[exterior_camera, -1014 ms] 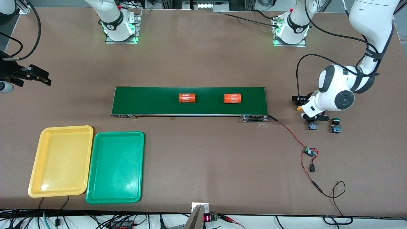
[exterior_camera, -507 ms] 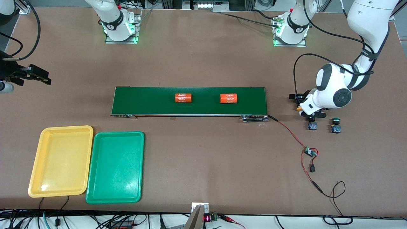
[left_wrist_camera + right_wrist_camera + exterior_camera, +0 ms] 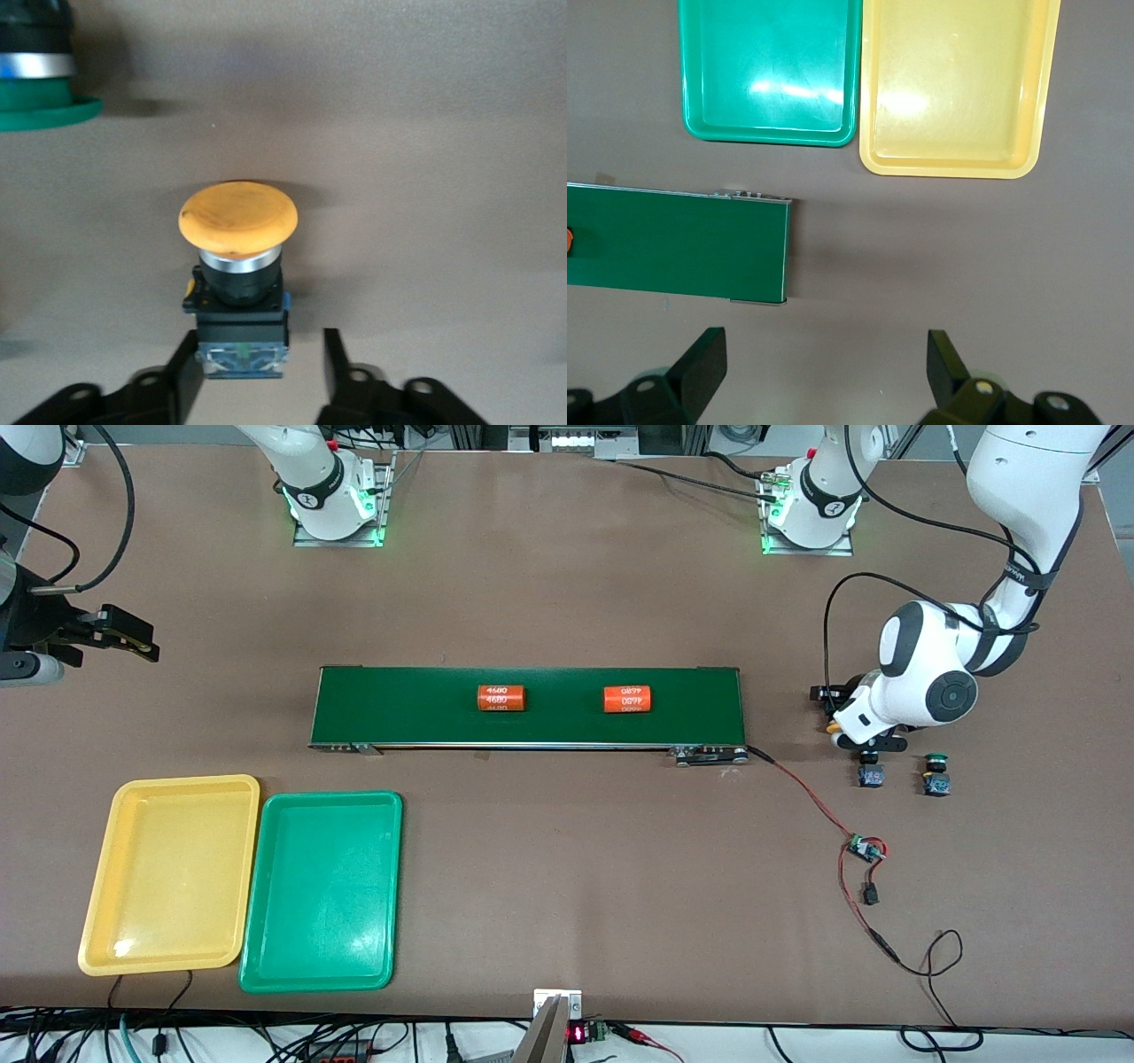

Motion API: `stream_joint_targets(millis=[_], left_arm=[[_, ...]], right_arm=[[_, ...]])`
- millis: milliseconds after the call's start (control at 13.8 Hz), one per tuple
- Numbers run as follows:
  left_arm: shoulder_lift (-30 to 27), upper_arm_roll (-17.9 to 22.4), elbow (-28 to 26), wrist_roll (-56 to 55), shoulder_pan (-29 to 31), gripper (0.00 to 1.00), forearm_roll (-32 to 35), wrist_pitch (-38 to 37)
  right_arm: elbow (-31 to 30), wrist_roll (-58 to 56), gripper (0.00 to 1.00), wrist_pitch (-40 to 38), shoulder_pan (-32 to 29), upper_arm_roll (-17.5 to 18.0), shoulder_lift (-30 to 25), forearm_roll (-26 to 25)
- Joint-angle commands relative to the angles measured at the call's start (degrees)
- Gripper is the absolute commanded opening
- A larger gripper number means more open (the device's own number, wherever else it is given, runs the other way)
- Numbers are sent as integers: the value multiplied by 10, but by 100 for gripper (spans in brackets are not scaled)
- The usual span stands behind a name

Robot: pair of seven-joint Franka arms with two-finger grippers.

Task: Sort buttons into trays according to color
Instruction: 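Grasp the yellow-capped button with the left gripper and lift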

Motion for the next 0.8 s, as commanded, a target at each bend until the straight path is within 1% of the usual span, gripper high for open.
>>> stream_joint_targets(millis=[0, 72, 290, 362, 507, 724], left_arm=[[-5, -1, -6, 12, 3, 11, -11, 4], [-11, -1, -1, 12, 3, 6, -11, -2], [-58, -13, 2, 13, -13, 5, -10, -9], [-76, -21, 2, 8, -24, 3, -10, -9], [-105, -41, 3, 3, -29, 3, -10, -10], [-121, -79, 11, -16, -51, 0, -13, -10]], right_arm=[[13, 1, 100, -9, -1, 0, 5, 2], [13, 1, 100, -9, -1, 0, 5, 1], [13, 0, 100, -9, -3, -1, 5, 1], [13, 0, 100, -9, -1, -1, 5, 2], [13, 5, 100, -6, 2, 2, 5, 2], [13, 5, 100, -6, 10, 2, 4, 0]])
